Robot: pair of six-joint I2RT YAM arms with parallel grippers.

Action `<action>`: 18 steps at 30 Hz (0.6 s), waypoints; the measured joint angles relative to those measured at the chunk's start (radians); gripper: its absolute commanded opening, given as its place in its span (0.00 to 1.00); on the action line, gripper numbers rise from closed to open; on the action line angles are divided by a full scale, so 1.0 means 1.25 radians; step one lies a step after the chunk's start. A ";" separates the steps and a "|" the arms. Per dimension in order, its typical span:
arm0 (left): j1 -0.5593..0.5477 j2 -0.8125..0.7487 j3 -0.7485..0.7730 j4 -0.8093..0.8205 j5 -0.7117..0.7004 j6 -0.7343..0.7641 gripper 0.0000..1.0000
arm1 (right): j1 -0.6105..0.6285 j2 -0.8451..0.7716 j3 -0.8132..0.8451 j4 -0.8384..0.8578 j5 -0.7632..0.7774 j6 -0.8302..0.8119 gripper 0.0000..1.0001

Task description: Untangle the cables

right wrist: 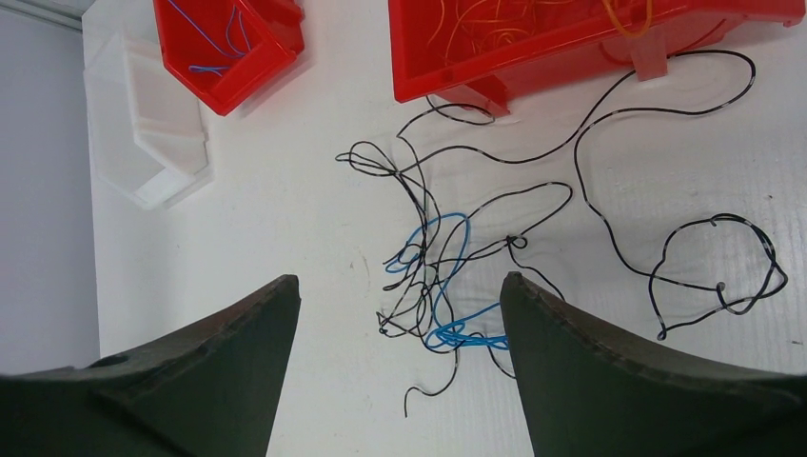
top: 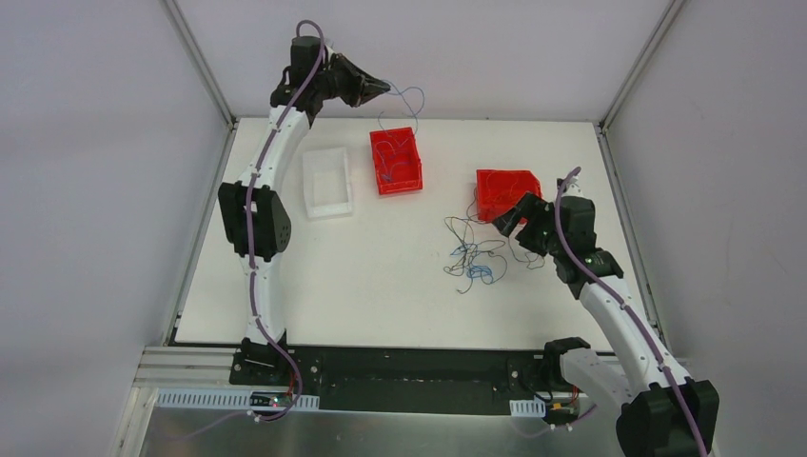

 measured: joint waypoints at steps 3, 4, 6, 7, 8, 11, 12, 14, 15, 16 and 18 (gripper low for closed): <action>0.000 0.000 -0.065 -0.005 0.005 0.007 0.00 | 0.000 -0.008 -0.003 0.001 -0.001 0.000 0.81; 0.000 0.000 -0.079 -0.010 0.012 0.008 0.00 | 0.000 -0.010 -0.006 0.002 -0.002 0.000 0.81; 0.000 0.000 -0.098 -0.009 0.021 0.009 0.00 | 0.000 -0.012 -0.011 0.002 -0.003 0.000 0.81; 0.000 -0.002 -0.107 -0.007 0.024 0.012 0.00 | 0.000 -0.012 -0.013 0.002 -0.004 0.000 0.81; 0.000 -0.005 -0.118 -0.006 0.024 0.018 0.00 | 0.000 -0.012 -0.013 0.002 -0.004 0.001 0.81; -0.002 -0.027 -0.149 -0.008 0.022 0.037 0.00 | 0.000 -0.013 -0.013 0.005 -0.004 0.002 0.81; -0.003 -0.035 -0.155 -0.010 0.020 0.043 0.00 | 0.000 -0.013 -0.013 0.005 -0.004 0.003 0.81; -0.006 -0.063 -0.173 -0.010 0.019 0.051 0.00 | 0.000 -0.013 -0.013 0.005 -0.005 0.005 0.81; -0.007 -0.080 -0.181 -0.010 0.019 0.053 0.00 | 0.000 -0.013 -0.013 0.005 -0.005 0.006 0.81; -0.009 -0.095 -0.188 -0.009 0.019 0.056 0.00 | 0.000 -0.013 -0.013 0.005 -0.005 0.006 0.81; -0.016 -0.134 -0.203 -0.010 0.019 0.070 0.00 | 0.000 -0.013 -0.013 0.005 -0.005 0.006 0.81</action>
